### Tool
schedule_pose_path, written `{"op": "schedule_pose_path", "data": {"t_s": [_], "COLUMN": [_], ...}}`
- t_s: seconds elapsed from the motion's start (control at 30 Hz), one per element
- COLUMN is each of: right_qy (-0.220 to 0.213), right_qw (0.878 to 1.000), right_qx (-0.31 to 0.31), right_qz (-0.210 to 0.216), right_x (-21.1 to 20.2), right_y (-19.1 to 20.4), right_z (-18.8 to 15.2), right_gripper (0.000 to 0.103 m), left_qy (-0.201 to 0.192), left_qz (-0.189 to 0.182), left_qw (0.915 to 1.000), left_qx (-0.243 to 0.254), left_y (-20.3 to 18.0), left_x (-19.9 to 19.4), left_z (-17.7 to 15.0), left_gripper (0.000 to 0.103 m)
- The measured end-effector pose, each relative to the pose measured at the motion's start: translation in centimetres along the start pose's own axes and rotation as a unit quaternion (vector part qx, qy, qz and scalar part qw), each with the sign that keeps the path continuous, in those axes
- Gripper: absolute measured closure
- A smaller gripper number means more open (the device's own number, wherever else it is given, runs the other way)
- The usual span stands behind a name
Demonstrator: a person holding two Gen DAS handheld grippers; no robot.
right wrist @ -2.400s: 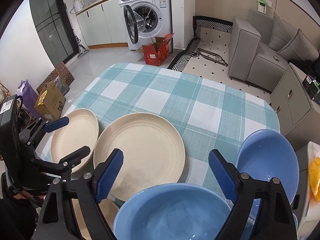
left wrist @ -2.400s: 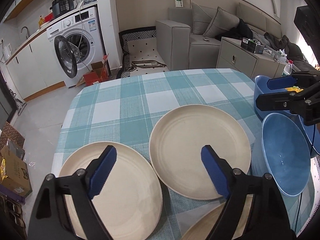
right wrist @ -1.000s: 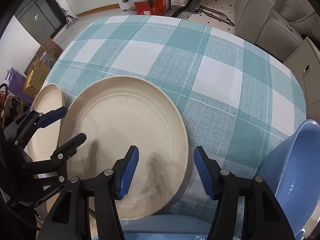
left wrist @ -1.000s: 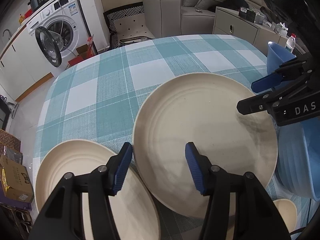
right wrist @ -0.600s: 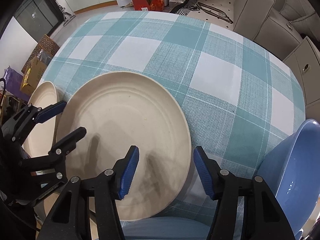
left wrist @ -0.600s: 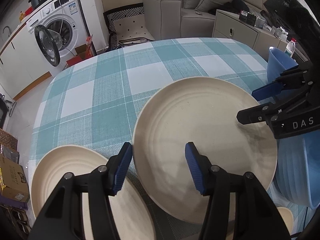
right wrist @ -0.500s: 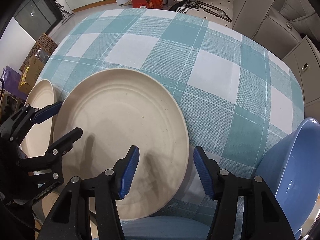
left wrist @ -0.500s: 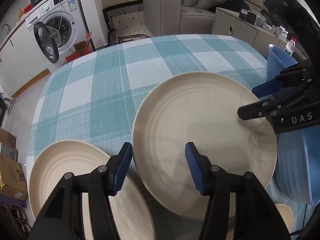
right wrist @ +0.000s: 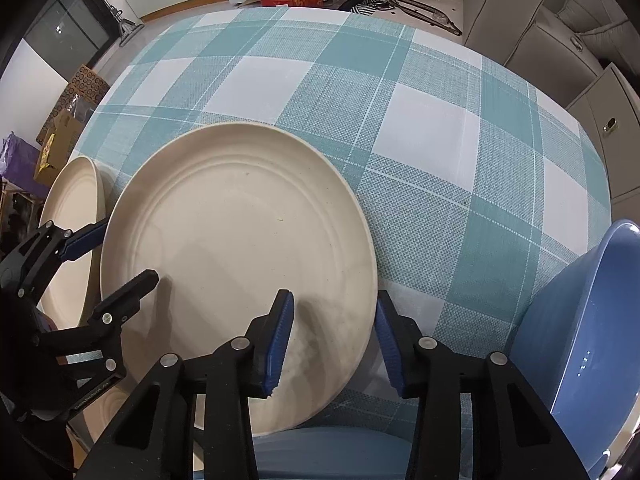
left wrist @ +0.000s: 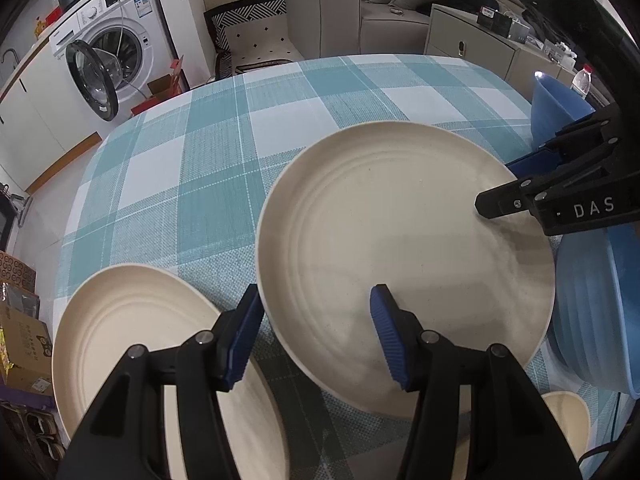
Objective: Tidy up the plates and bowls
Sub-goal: 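Close the right gripper on the large cream plate's rim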
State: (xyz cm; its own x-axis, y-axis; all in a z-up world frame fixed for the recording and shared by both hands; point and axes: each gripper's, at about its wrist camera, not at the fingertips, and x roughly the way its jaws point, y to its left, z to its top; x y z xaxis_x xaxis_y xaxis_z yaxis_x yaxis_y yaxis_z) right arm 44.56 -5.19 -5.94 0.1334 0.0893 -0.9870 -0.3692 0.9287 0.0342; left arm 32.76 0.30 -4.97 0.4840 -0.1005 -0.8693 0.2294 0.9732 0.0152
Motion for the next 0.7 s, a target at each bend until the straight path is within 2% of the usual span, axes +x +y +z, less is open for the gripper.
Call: {"op": "schedule_pose_path", "data": {"t_s": [0.23,0.47,0.7], "right_qy": [-0.010,-0.014,-0.012], "right_qw": [1.000,1.000,1.000], "right_qx": [0.006,0.010,0.006], "right_qz": [0.004,0.005,0.004], "right_x": [0.0,-0.3,-0.3], "right_y": [-0.2,-1.2,-1.3], "right_z": [0.1,-0.4,-0.6], "right_gripper": [0.063,0.063,0.063], "left_qy": [0.004,0.009,0.014], "left_qz": [-0.005,-0.034,-0.031], "left_qw": [0.9999,0.9989,0.9992], "left_qx": [-0.011,-0.030,-0.022], "left_y": [-0.1,0.1,-0.4], "left_x": [0.2,0.9,0.5], "left_z": [0.2,0.1,-0.5], "left_gripper": [0.046,0.047,0.047]}}
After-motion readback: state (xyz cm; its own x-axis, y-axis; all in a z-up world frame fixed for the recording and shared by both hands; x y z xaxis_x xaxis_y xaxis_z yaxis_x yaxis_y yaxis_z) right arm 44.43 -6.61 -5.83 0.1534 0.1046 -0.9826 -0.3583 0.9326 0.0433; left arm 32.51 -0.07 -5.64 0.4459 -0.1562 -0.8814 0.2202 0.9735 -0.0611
